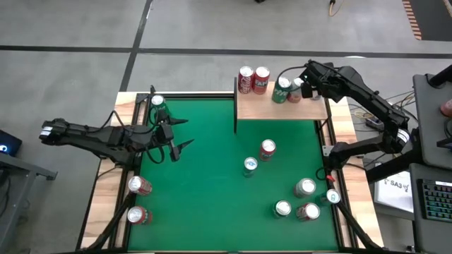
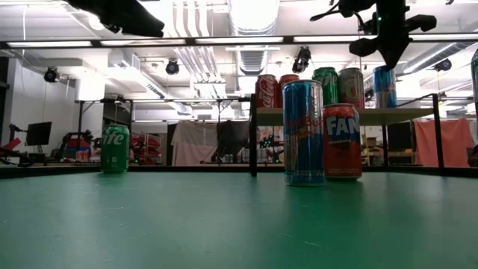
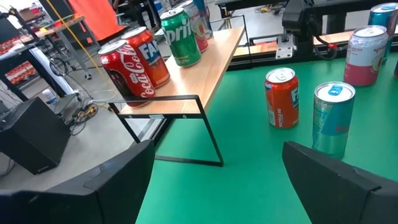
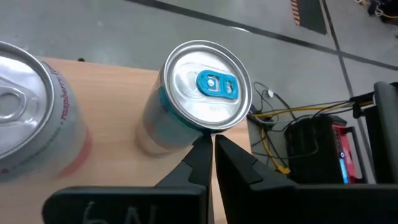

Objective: Place canned beverage on shelf
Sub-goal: Put the top blue soda can on the shelf, then put the right red soda can on the shelf aligned with the other red soda can

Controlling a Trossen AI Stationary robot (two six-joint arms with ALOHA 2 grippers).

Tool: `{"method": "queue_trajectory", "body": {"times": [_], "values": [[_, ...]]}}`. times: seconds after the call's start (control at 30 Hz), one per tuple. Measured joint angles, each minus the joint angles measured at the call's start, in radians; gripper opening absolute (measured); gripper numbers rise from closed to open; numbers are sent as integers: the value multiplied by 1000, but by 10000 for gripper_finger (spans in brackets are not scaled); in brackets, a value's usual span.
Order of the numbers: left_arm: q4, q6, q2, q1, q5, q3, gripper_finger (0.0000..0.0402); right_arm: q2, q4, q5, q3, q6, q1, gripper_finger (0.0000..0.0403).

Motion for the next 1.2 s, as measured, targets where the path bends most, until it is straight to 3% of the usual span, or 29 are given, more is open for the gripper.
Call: {"method": "queue_trajectory", "body": {"times": [0.27, 0.43, 0.77, 0.9, 1.0, 1.2], "values": [[0, 1, 7, 0, 0, 1, 338, 0, 8, -7, 0, -6, 0, 12], [0, 1, 7, 0, 0, 2, 338, -14, 7, -74, 11, -5, 8, 12], [7, 1, 7, 0, 0, 2, 338, -63, 35, -114, 32, 74, 218, 12], [19, -8, 7, 0, 0, 3, 338, -63, 44, -91, 28, 118, 336, 12], [25, -12, 7, 0, 0, 3, 338, -62, 40, -13, 24, 156, 405, 12], [25, -26, 7, 0, 0, 3, 338, -62, 13, 36, 23, 173, 400, 12]]}}
